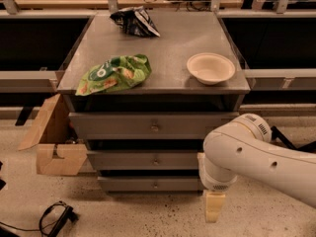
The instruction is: Open bottom drawer
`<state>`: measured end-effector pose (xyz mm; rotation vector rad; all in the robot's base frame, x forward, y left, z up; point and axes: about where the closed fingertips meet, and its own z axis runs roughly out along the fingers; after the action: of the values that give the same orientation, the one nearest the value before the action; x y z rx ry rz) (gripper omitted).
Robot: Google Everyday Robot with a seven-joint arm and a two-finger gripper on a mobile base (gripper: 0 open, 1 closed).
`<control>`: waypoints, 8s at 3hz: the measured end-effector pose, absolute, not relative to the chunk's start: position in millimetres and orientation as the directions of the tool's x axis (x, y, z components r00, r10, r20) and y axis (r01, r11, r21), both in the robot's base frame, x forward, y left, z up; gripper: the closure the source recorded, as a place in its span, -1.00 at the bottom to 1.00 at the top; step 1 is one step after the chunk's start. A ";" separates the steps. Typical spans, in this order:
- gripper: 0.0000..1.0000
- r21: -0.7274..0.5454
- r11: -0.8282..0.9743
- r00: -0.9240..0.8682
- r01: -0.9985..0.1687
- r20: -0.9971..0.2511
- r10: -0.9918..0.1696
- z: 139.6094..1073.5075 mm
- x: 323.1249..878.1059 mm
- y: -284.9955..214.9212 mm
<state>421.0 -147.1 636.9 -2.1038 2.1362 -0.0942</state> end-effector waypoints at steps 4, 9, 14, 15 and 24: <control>-1.00 -0.177 0.210 -0.202 -0.962 -0.065 -0.977 460.5 522.2 -231.1; -1.00 -0.190 0.125 -0.111 -0.974 -0.083 -0.990 293.1 526.9 -209.0; -1.00 -0.226 0.089 -0.097 -0.970 0.024 -0.995 189.9 595.7 -198.6; -1.00 -0.218 0.093 -0.101 -0.972 0.027 -0.995 184.3 602.6 -195.3; 0.56 -0.179 0.095 -0.100 -0.979 0.020 -0.995 189.2 617.8 -192.4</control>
Offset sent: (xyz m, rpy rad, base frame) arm 0.0580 -0.0399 -0.1193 0.0077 0.0075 -0.1749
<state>617.8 -192.4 189.2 -2.0324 2.2437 -0.2226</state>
